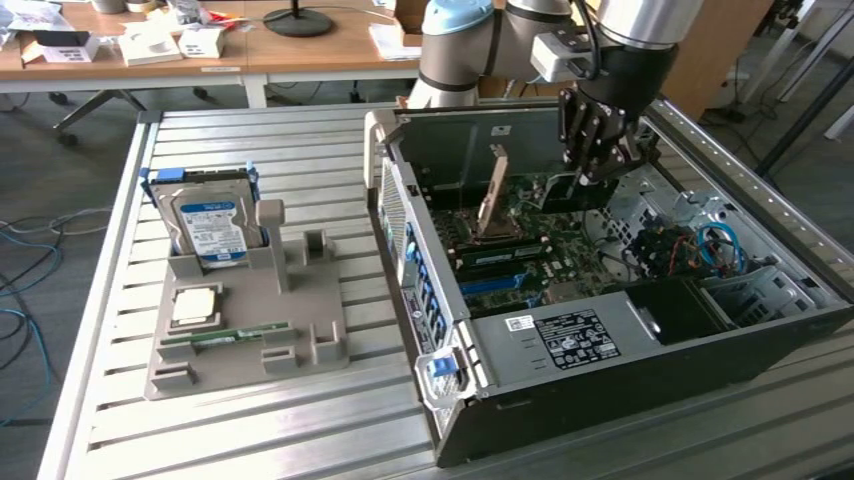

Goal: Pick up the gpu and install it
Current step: 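Insert the gpu into the slot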

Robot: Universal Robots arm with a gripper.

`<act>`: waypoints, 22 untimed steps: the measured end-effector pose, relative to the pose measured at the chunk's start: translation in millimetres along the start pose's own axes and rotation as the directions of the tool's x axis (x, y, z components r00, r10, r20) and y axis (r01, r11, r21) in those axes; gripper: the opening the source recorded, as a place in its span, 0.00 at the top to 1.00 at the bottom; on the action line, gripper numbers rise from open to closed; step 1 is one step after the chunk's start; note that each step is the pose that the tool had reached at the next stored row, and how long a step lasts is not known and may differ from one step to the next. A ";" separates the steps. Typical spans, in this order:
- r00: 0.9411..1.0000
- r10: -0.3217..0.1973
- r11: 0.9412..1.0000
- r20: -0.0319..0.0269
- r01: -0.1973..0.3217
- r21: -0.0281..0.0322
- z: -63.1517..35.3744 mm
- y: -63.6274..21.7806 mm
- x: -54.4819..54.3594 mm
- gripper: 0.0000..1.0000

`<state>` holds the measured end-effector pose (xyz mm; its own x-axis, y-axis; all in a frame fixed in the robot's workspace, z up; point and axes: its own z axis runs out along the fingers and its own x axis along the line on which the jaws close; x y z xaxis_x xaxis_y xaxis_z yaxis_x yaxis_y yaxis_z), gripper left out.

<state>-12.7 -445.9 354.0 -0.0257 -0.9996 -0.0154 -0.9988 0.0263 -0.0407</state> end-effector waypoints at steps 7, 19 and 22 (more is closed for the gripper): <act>1.000 -0.014 1.000 0.001 0.014 0.000 4.0 0.2 3.4 0.74; 0.999 -0.043 0.999 0.002 0.043 -0.001 18.1 2.2 4.8 0.74; 0.999 -0.051 0.999 0.002 0.051 -0.001 21.8 3.2 5.1 0.74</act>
<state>-15.1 -450.6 332.0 0.0253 -0.9996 -0.0156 -0.9989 -0.0246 -0.0408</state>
